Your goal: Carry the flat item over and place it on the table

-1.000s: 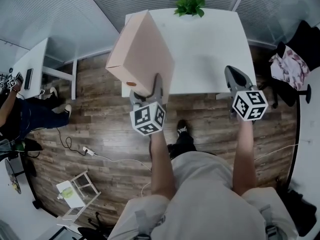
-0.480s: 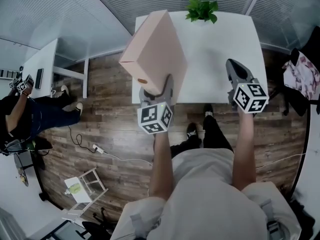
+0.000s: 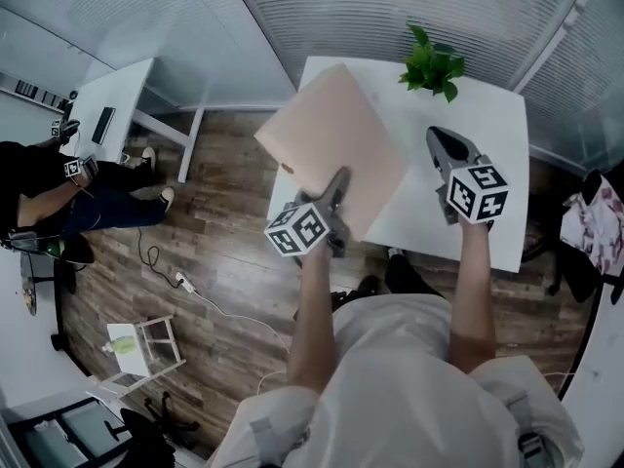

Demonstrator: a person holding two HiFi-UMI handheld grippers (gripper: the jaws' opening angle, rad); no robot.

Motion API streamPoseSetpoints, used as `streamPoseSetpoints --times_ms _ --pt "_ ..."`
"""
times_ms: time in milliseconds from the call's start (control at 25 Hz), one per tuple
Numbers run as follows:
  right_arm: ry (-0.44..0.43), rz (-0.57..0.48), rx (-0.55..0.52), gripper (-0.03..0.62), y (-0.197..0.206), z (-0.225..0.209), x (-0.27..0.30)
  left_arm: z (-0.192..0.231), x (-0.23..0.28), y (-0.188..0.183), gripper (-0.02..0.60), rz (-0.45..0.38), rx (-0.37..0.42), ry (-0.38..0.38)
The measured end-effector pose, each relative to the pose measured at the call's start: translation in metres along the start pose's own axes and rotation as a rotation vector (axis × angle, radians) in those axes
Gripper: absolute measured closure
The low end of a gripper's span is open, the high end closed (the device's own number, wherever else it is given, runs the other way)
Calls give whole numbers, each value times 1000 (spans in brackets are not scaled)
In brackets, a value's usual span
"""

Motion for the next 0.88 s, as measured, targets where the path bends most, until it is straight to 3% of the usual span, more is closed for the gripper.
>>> streamPoseSetpoints --times_ms 80,200,360,560,760,880 --pt "-51 -3 -19 594 -7 -4 12 5 11 9 273 22 -60 -4" --pt "-58 -15 -118 593 -12 -8 25 7 19 26 273 41 -119 -32" --pt "-116 39 -199 594 -11 -15 51 11 34 40 273 47 -218 -18" --pt "-211 105 -164 594 11 -38 74 13 55 69 273 27 -415 28" --pt "-300 142 -116 592 31 -38 105 31 51 79 273 11 -460 -37" --pt "-329 160 -101 592 35 -27 116 35 42 81 273 -18 -542 -30"
Point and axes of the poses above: the fingertips, and each gripper's own axes: x forward along the fingers, z to its left, y out of its underside, the point moved 7 cm from there along -x, backward along the fingers, and after that the axes turned 4 degrees about -z, right-handed, at the moved point
